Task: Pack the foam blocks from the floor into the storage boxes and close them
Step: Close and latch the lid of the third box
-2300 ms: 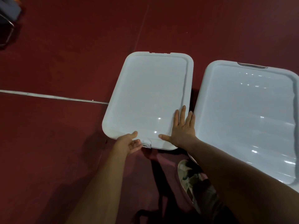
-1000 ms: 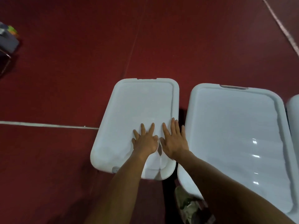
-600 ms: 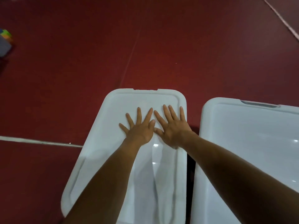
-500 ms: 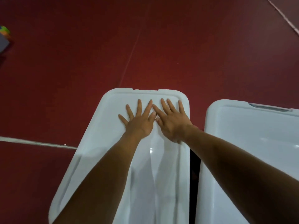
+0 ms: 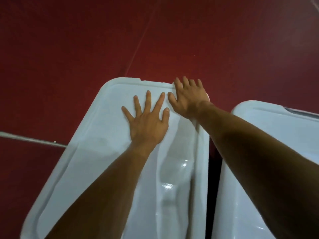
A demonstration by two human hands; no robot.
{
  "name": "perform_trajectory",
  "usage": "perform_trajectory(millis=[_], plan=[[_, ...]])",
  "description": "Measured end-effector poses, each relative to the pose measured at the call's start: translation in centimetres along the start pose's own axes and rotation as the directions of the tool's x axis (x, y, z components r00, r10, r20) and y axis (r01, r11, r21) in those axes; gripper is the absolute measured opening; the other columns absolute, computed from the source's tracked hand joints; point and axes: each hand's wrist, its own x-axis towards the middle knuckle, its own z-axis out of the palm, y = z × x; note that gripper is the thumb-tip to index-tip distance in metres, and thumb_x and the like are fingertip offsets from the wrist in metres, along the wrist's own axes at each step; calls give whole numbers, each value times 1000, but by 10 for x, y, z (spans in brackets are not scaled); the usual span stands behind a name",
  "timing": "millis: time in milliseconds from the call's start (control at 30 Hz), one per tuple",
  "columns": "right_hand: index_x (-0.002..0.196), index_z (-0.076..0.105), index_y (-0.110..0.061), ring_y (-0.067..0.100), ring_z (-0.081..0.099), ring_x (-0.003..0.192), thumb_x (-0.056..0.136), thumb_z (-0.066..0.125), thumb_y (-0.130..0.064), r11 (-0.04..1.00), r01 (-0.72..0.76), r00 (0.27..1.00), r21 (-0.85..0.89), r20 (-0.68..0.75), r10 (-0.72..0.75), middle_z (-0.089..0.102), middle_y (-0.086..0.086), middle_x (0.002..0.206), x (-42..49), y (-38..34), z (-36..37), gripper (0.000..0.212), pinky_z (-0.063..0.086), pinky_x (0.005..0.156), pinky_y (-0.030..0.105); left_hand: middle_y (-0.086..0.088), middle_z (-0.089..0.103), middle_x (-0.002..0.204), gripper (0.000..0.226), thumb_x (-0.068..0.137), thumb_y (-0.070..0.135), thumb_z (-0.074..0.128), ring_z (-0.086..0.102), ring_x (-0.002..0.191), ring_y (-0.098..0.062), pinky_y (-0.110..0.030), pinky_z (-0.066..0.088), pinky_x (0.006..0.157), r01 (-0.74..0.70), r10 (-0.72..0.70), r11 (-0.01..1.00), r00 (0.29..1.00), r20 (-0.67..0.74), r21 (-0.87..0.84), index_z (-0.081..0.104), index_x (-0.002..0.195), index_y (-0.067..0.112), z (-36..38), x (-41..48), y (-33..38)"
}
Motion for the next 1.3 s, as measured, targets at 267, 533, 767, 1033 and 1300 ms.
perform_trajectory(millis=[267,533,767,1033,1300], plan=[[92,51,-19,20,54,64,91,22,-75,998,-22,988,67,-150,32,48,-2,68,16,5,-10,63,39,60,32,-1,6,168,68,96,68,2,4,153,-40,-74,8,112,7,-6,1000,1000,-4,22,-2,158,41,-3,-3,3],[70,56,-17,16,58,60,64,40,-99,913,-145,985,382,139,98,60,0,68,40,22,-16,84,51,61,33,-2,11,168,67,97,68,7,7,153,-39,-75,9,112,10,-10,1000,1000,-20,1,-1,158,42,-4,-4,5],[77,57,-15,19,61,68,76,46,-89,951,-106,961,291,275,23,65,4,76,53,20,-21,75,48,67,35,0,8,168,67,96,70,4,3,153,-38,-75,6,112,16,-16,1000,1000,-7,4,-1,158,44,-4,-3,5],[136,49,-17,27,59,107,100,23,-49,980,180,962,90,-226,-156,62,5,126,28,-14,10,54,42,95,44,0,11,168,78,92,71,4,6,154,-36,-72,9,114,58,-58,998,998,10,27,9,160,35,-3,-1,6],[66,56,-17,17,57,67,84,24,-88,990,-8,994,142,105,-7,58,0,66,59,-19,-19,79,49,78,34,0,16,167,82,94,72,5,6,154,-32,-70,7,116,93,-93,996,996,5,8,8,161,25,-3,-2,8]])
